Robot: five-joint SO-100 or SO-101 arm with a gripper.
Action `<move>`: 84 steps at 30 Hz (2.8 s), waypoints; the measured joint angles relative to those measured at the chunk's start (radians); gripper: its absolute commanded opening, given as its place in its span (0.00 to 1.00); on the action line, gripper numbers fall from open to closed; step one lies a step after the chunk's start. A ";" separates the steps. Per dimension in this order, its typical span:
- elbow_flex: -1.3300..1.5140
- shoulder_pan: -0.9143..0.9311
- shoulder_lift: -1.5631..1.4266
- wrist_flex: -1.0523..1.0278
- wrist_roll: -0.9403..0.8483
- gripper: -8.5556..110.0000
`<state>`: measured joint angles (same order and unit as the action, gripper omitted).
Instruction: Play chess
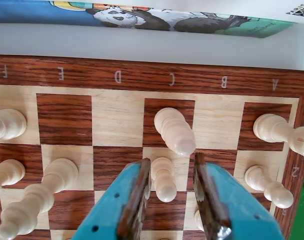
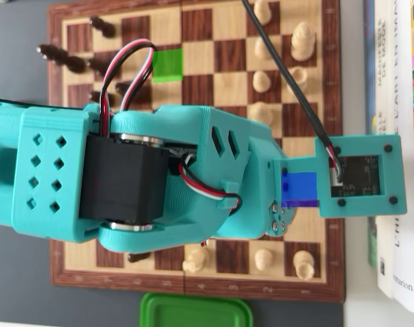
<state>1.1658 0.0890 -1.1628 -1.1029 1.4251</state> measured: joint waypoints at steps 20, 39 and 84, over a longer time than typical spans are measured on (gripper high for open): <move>0.000 -0.002 0.002 0.000 0.000 0.19; -0.112 0.005 0.117 0.000 0.000 0.19; -0.167 0.012 0.164 0.000 0.000 0.18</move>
<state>0.9986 0.1012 -0.9986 -1.1029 1.4251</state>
